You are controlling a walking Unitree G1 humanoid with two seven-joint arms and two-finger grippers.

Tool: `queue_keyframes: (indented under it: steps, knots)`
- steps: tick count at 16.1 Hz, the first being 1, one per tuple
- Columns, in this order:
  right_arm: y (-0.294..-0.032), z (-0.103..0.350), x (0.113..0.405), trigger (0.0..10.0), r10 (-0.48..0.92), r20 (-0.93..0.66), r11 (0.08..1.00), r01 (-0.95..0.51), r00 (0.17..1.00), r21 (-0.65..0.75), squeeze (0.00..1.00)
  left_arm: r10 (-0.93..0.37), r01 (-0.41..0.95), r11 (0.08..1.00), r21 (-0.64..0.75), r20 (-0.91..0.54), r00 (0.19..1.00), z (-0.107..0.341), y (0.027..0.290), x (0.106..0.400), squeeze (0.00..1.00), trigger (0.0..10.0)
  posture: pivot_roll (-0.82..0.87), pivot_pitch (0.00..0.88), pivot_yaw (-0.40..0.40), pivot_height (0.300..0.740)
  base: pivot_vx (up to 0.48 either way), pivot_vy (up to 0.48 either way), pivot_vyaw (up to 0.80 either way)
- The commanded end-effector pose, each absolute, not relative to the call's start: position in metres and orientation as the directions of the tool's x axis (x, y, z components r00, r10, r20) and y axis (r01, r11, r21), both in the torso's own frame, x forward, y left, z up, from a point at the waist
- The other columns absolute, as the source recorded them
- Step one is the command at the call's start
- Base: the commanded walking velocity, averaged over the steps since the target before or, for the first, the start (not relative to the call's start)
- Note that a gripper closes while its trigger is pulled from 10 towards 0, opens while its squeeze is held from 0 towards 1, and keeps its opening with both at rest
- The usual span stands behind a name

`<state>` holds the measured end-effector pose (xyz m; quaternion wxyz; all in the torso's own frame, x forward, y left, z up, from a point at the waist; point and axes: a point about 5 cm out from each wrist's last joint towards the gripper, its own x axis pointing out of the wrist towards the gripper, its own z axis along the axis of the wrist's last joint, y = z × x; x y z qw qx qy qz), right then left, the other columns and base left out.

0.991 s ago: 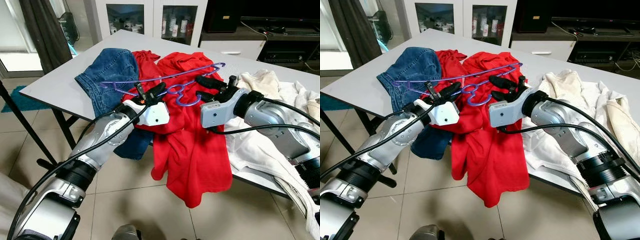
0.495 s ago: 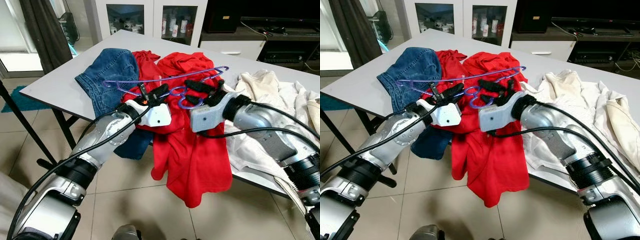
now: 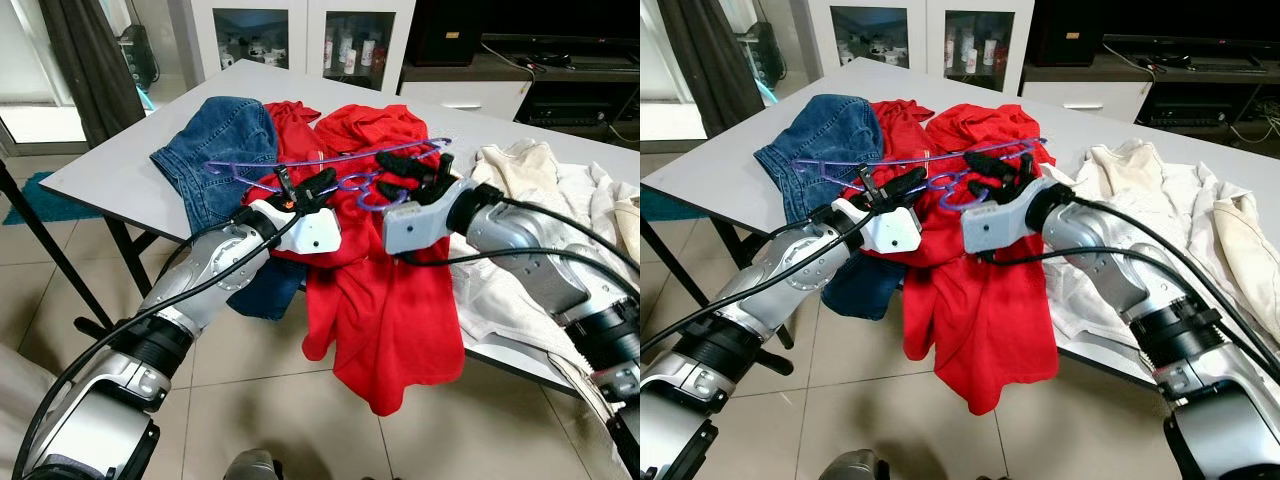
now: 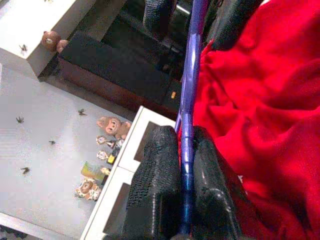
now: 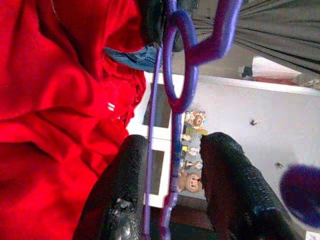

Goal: Hang hanger

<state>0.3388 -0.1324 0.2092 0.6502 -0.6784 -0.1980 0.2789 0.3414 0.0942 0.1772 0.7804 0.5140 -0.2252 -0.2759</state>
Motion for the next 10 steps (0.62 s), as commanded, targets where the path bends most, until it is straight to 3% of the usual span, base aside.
queue_keyframes:
  steps: [1, 10]
  knots:
    - [-0.138, 0.212, 0.344, 10.0, 0.6, -0.115, -0.079, -0.084, 0.792, -0.993, 0.0, -0.685, 0.189, 0.303, 0.934, 0.075, 0.725, 0.179, 0.088, 0.339, 0.0, 10.0, 0.23, 0.0, -0.016, 0.74, 0.0, 0.0, 0.0]
    - [-0.151, 0.198, 0.349, 10.0, 0.614, -0.113, -0.079, -0.081, 0.782, -0.994, 0.0, -0.687, 0.179, 0.304, 0.936, 0.085, 0.722, 0.179, 0.089, 0.338, 0.0, 10.0, 0.23, 0.0, -0.019, 0.74, 0.0, 0.0, 0.0]
